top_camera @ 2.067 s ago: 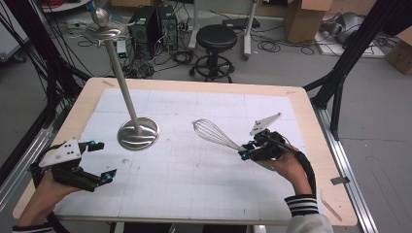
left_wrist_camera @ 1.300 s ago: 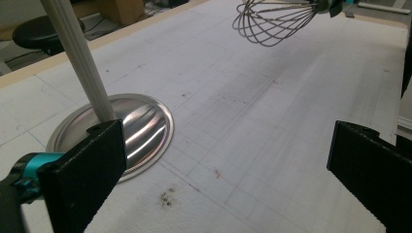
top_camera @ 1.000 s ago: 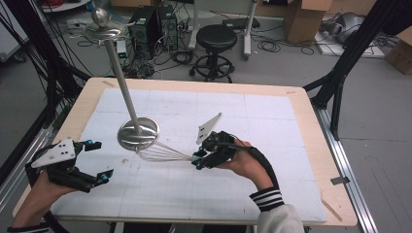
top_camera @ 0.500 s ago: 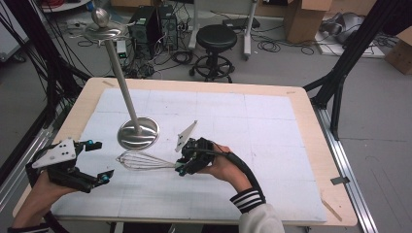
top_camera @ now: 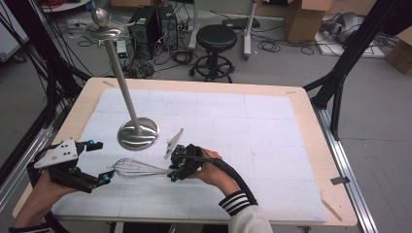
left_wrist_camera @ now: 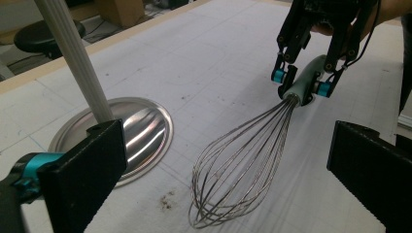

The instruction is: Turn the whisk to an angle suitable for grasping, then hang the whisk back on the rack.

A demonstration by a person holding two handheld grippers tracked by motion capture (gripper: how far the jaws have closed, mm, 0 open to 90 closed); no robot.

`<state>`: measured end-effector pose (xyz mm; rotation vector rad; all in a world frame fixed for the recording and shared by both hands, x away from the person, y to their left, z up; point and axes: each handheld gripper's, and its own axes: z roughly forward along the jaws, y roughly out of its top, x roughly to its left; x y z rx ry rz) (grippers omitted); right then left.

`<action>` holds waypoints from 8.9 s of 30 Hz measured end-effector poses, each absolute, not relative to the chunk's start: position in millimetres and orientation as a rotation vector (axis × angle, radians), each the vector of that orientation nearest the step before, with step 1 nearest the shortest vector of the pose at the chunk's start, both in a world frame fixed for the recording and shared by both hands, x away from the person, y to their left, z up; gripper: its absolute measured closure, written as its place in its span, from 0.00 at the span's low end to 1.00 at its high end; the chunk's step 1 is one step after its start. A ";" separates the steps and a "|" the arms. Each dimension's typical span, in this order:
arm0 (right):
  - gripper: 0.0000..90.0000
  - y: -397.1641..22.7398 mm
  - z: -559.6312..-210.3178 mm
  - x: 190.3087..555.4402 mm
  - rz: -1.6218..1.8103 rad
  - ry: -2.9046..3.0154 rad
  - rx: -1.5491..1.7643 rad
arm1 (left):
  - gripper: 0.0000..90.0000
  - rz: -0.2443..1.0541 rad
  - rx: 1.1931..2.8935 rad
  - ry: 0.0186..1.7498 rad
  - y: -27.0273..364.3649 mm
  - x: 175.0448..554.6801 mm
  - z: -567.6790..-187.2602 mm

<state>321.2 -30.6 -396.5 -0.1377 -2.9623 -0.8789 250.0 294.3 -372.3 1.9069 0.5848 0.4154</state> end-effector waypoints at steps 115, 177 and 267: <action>0.00 -296.6 -355.3 268.6 -1.838 -2.768 -0.875 | 0.02 0.410 1.922 0.563 286.0 253.6 -369.4; 0.00 -310.9 -359.1 265.3 -1.873 -2.729 -0.880 | 0.02 0.101 2.437 0.021 99.6 323.9 -370.3; 0.00 -306.9 -360.0 267.5 -1.875 -2.726 -0.868 | 0.75 0.018 2.789 -0.029 58.6 313.9 -411.0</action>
